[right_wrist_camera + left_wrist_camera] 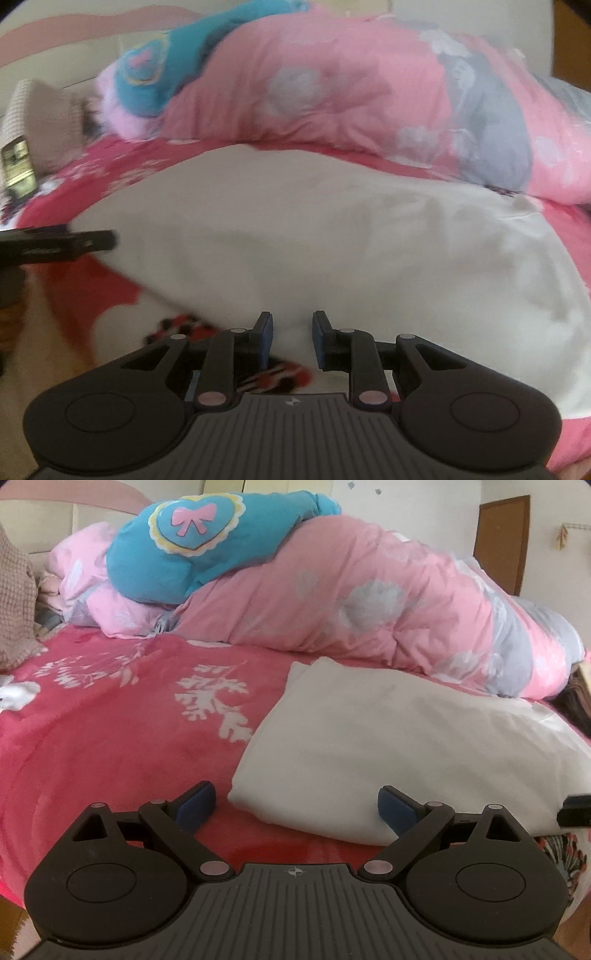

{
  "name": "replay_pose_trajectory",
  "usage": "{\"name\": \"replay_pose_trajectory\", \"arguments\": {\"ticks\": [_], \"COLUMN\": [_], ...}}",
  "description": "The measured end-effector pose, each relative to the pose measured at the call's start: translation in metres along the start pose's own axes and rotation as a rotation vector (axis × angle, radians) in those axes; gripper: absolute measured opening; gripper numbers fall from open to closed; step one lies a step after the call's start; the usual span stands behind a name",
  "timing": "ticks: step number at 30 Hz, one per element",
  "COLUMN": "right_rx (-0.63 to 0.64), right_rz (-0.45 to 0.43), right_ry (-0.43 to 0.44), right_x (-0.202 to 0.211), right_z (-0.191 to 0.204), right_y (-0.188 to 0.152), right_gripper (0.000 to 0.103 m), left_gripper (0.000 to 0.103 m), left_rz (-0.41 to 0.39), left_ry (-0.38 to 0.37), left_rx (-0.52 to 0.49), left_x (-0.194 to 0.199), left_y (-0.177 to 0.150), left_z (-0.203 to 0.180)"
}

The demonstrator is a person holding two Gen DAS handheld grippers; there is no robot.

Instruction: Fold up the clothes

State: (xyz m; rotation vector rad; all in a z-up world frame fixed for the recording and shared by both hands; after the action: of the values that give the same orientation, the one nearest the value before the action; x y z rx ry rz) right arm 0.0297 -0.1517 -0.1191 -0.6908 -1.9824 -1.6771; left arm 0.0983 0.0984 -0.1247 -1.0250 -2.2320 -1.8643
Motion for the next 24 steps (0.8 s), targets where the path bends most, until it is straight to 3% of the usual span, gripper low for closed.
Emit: {"name": "replay_pose_trajectory", "arguments": {"ticks": [6,8,10,14,17,21,24], "right_rx": [0.016,0.036,0.06,0.167,0.194,0.124,0.142], "right_rz": [-0.124,-0.131,-0.08,-0.112,-0.161,-0.172,-0.123], "right_ry": [0.088,0.122,0.15,0.214,0.18,0.188,0.234], "right_x": [-0.011,-0.021,-0.03,-0.006,-0.004,-0.018,-0.023], "right_z": [0.043,0.061,0.079,0.104,0.109,0.115,0.127], "right_y": [0.039,0.039,0.026,0.017,0.029,0.047,0.033], "right_gripper": [0.025,0.024,0.024,0.023,0.023,0.023,0.022], "left_gripper": [0.095,0.095,0.095,0.095,0.095,0.095,0.095], "left_rz": [-0.014,-0.02,-0.025,-0.032,-0.039,-0.05,-0.058], "left_ry": [0.033,0.04,0.043,0.04,0.04,0.038,0.037], "left_rx": [0.025,0.038,0.043,0.044,0.049,0.06,0.068], "left_x": [0.007,0.009,0.01,0.011,0.012,0.013,0.014], "left_y": [-0.002,-0.002,-0.002,-0.003,-0.002,-0.001,-0.001], "left_z": [0.009,0.013,0.016,0.02,0.022,0.024,0.027]}}
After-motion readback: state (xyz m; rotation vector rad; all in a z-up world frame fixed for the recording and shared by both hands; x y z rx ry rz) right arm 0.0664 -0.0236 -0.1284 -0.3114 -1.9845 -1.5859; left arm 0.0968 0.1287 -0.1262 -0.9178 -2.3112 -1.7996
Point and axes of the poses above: each gripper's, at about its wrist camera, not at the fingertips, and x roughly against the way its jaws point, z to its left, y to its top, the point moved 9 cm from there along -x, roughly the way its jaws point, and after that the axes turned 15 degrees about -y, right-handed, at the moved point
